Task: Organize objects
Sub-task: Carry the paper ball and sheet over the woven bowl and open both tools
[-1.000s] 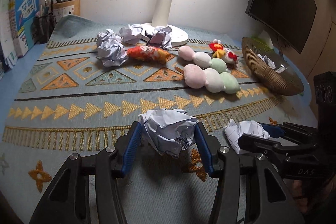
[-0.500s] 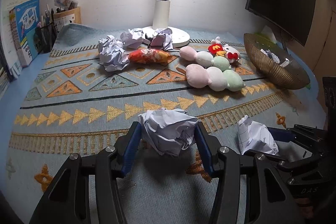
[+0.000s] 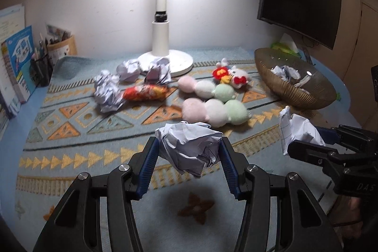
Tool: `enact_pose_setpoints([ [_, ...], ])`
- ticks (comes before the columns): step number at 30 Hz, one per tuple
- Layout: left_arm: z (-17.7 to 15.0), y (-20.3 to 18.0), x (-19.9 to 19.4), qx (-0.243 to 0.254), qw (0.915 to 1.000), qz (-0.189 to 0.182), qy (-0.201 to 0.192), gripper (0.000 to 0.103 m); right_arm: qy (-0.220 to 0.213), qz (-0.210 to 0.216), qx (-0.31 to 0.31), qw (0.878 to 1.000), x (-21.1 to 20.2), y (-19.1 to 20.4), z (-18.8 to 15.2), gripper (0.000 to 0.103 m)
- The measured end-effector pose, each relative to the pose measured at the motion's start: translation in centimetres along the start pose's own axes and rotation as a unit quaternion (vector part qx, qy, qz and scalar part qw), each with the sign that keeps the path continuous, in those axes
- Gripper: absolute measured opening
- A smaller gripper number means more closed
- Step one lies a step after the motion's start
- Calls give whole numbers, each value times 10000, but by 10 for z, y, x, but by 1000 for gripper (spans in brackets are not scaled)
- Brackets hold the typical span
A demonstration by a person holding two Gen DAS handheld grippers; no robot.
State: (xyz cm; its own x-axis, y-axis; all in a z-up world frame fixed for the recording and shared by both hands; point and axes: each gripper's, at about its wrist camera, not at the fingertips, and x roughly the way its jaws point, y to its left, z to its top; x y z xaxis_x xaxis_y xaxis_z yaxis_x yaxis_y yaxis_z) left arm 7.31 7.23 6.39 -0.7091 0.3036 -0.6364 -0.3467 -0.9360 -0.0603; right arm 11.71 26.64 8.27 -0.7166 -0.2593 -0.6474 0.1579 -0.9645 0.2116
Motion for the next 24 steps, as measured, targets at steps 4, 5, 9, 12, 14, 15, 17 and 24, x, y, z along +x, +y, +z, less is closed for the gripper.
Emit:
enact_pose_setpoints([
  [4, 42, -35, 3, 239, 9991, -250, -263, 49, -405, -408, 145, 9982, -33, -42, 33, 54],
  [5, 53, -45, 4, 277, 9985, -330, -338, 49, -494, -525, 184, 9972, -40, -53, 42, 54],
  [9, 90, -82, 18, 308, 9957, -723, -501, 49, -801, -912, 461, 9915, -63, -100, 73, 54],
  [12, 106, -112, 34, 316, 9932, -988, -528, 49, -893, -1141, 738, 9867, -69, -134, 89, 54],
  [14, 111, -130, 46, 337, 9916, -1139, -514, 49, -825, -1254, 906, 9845, -65, -155, 96, 54],
  [15, 114, -138, 53, 324, 9905, -1243, -486, 49, -780, -1298, 993, 9835, -63, -164, 98, 54],
  [17, 116, -152, 64, 307, 9883, -1424, -444, 49, -684, -1350, 1151, 9818, -56, -180, 101, 54],
  [24, 119, -185, 96, 468, 9875, -1460, -367, 58, -411, -1619, 1441, 9754, -33, -210, 96, 71],
])
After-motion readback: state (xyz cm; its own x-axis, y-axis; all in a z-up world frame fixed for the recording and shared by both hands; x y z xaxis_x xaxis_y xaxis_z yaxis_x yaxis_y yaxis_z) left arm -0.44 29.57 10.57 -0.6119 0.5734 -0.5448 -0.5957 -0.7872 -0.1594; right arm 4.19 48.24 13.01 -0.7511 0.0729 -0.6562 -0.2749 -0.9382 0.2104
